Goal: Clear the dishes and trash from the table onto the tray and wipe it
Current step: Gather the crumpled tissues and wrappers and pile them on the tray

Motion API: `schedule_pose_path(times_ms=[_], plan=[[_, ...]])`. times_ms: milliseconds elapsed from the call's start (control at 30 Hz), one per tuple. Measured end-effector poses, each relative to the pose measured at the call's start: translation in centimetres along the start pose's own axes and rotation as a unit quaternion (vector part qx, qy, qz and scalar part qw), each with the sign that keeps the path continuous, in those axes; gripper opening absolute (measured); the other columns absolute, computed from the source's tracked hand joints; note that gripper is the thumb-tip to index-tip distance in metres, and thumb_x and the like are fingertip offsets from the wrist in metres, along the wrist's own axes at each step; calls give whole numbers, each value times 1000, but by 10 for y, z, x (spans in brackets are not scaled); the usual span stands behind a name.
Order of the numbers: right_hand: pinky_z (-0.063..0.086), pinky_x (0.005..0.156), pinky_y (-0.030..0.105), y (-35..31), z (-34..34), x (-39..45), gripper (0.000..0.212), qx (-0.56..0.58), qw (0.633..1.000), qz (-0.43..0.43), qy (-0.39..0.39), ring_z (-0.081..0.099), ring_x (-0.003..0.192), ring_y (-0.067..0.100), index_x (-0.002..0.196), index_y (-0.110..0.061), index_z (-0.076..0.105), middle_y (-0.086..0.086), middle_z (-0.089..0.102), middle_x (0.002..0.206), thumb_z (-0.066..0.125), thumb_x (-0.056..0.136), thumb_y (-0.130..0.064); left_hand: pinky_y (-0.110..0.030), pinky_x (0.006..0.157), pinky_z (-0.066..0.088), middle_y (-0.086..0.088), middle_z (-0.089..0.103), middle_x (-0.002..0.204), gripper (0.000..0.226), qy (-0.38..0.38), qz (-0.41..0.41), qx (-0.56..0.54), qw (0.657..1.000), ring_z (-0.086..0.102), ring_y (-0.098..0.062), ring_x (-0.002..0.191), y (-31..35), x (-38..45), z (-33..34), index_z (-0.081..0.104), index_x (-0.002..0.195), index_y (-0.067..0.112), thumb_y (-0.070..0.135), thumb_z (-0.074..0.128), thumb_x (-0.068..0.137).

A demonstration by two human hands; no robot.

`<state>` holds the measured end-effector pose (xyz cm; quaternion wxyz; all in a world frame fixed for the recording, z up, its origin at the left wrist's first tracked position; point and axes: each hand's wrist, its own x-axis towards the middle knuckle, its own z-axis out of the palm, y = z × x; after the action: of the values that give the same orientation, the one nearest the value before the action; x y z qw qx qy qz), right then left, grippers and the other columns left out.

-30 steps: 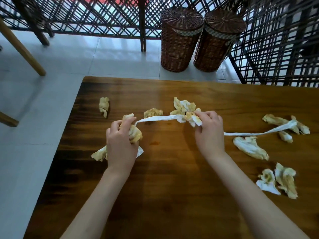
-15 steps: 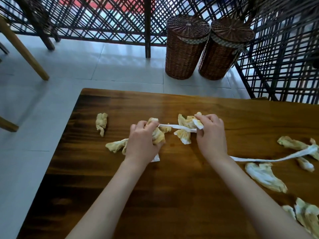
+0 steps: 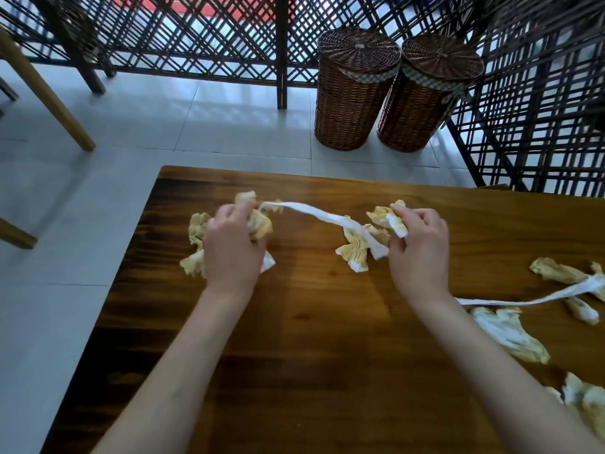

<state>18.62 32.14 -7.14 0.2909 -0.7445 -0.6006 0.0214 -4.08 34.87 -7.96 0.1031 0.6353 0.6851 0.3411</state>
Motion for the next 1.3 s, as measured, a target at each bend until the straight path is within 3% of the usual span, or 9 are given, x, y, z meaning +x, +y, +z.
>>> schedule_pose_path(times_ms=[133,333,500,667,933,1300], plan=[[34,81,23,-9,13,-3,48,-1,1000,-4,-22,45,105,24,130,-11,53,9,54,109,56,85,4,-34,75,52,-12,63,101,32,55,-37,24,998,58,-25,91,-23,20,-23,62,114,12,12,68,82],[40,87,30,-17,38,-10,48,-36,995,-2,-93,41,112,26,136,-12,46,10,52,122,53,90,-4,-24,77,29,-13,60,109,37,-4,-81,108,991,52,-28,98,-53,14,-15,57,120,12,16,66,84],[41,87,39,-21,47,-12,49,-129,983,17,-128,34,117,28,139,-22,39,9,48,132,52,92,-21,-31,84,41,-12,57,115,43,-7,-83,116,990,53,-29,103,-55,12,-6,54,124,16,19,68,83],[39,92,47,-20,50,-13,50,-169,968,31,-183,27,128,31,141,-28,31,10,39,137,45,94,-39,-35,77,48,-15,57,115,45,-3,-73,116,991,55,-32,97,-56,10,-4,58,122,15,13,72,80],[46,76,32,-22,47,-16,30,-110,983,-22,-142,44,98,25,117,-11,54,12,53,109,41,93,0,-38,78,51,-16,59,114,44,-4,-47,101,994,58,-32,97,-58,8,-9,61,120,12,9,73,77],[44,73,29,-14,-14,-57,31,-79,994,4,-76,46,97,23,116,-14,58,10,55,108,51,90,0,-42,80,53,-16,60,110,38,-17,-3,50,999,58,-32,97,-20,-27,-33,64,115,10,6,72,78]])
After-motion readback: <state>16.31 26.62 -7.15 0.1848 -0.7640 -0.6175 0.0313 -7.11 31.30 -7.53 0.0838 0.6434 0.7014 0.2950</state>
